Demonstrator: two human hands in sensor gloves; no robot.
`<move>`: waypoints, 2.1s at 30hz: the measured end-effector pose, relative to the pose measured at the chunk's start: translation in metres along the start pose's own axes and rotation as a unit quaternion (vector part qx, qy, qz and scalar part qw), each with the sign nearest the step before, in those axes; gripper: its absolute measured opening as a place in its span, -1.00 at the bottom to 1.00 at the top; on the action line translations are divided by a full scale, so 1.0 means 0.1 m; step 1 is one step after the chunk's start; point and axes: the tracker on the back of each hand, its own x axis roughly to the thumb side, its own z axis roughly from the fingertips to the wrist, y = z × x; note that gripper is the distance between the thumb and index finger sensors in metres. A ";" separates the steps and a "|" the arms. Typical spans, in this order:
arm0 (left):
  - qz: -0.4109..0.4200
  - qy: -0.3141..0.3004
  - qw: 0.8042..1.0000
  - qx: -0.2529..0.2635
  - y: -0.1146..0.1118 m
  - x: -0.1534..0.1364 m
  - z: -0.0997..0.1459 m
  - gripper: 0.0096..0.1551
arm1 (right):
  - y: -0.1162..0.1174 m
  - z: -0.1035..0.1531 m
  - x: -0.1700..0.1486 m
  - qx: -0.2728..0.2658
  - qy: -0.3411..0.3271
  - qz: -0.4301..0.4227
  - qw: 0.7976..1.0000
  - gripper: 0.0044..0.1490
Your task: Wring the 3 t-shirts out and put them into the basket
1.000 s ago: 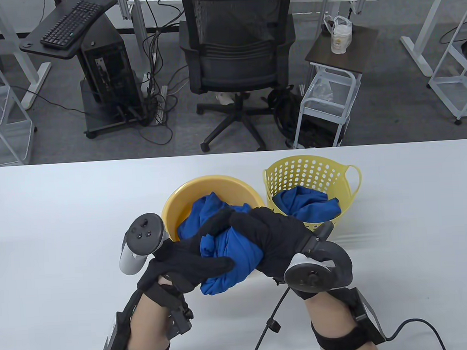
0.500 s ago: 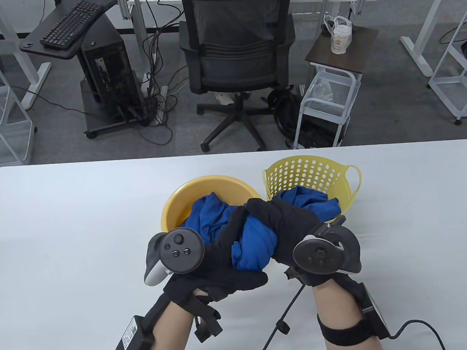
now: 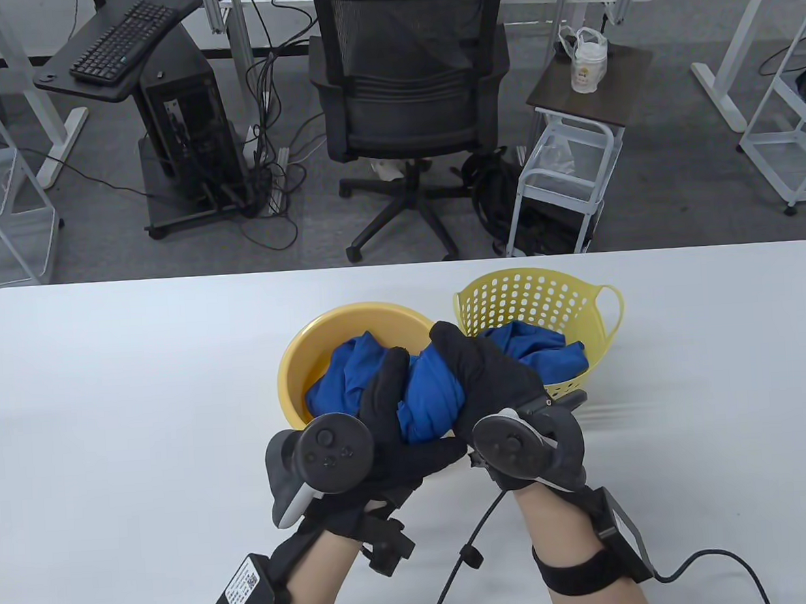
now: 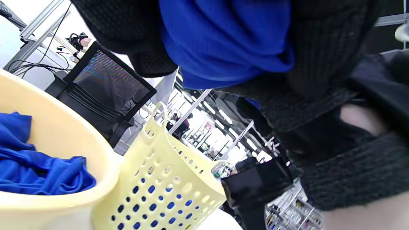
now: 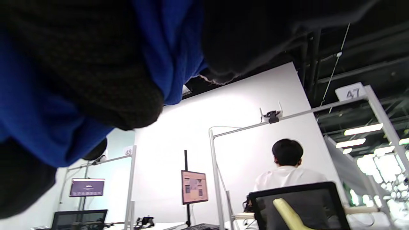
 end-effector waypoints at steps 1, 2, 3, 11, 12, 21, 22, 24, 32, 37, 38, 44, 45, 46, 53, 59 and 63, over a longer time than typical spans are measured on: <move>0.014 -0.002 1.000 -0.009 -0.02 -0.05 -0.03 0.42 | -0.01 0.00 0.01 0.000 -0.004 0.019 1.000 0.31; 0.055 -0.002 0.998 -0.024 -0.05 -0.14 -0.07 0.35 | -0.02 0.00 0.02 0.009 -0.021 0.039 0.999 0.31; 0.095 -0.001 0.995 -0.032 -0.06 -0.19 -0.08 0.28 | -0.03 -0.01 0.03 0.012 -0.033 0.048 0.998 0.32; 0.153 -0.074 0.978 -0.124 0.01 -0.37 -0.19 0.15 | -0.11 -0.04 -0.01 0.086 -0.107 -0.026 0.990 0.27; 0.142 -0.078 0.979 -0.123 0.03 -0.35 -0.19 0.16 | -0.11 -0.05 -0.02 0.086 -0.109 -0.039 0.990 0.26; 0.013 -0.098 0.994 -0.053 0.12 -0.09 -0.04 0.37 | -0.04 -0.07 -0.19 0.049 -0.053 -0.148 0.986 0.25; -0.017 -0.099 0.994 -0.041 0.12 -0.03 -0.01 0.43 | -0.02 -0.06 -0.22 0.046 -0.041 -0.166 0.984 0.26; -0.073 -0.099 0.992 -0.038 0.10 0.08 0.04 0.55 | -0.02 -0.06 -0.24 0.047 -0.018 -0.186 0.981 0.23; -0.134 -0.066 0.986 0.074 -0.04 0.03 0.04 0.38 | -0.06 -0.03 -0.02 0.023 -0.007 -0.060 0.998 0.23; -0.230 -0.051 0.962 0.136 0.05 -0.01 0.06 0.20 | 0.12 -0.03 0.06 0.021 0.029 -0.093 0.995 0.21; -0.245 -0.052 0.957 0.145 0.05 -0.01 0.06 0.18 | 0.13 -0.03 0.07 0.022 0.032 -0.094 0.995 0.21; -0.294 -0.052 0.941 0.159 0.02 -0.01 0.06 0.12 | 0.26 -0.03 -0.02 0.054 0.054 -0.140 0.987 0.17; -0.298 -0.053 0.940 0.158 0.00 -0.02 0.05 0.12 | 0.27 -0.04 -0.03 0.063 0.057 -0.141 0.986 0.17; -0.302 -0.052 0.939 0.158 -0.01 -0.04 0.04 0.12 | 0.28 -0.04 -0.03 0.074 0.061 -0.140 0.985 0.17; -0.309 -0.075 0.933 0.168 -0.04 -0.08 0.04 0.14 | 0.23 -0.07 -0.05 0.103 0.066 -0.140 0.983 0.17; -0.346 -0.084 0.919 0.170 0.03 0.07 0.10 0.13 | 0.27 -0.07 -0.13 0.124 0.081 -0.214 0.965 0.17; -0.353 -0.082 0.916 0.171 -0.04 0.05 0.08 0.13 | 0.34 -0.08 -0.20 0.144 0.087 -0.221 0.961 0.17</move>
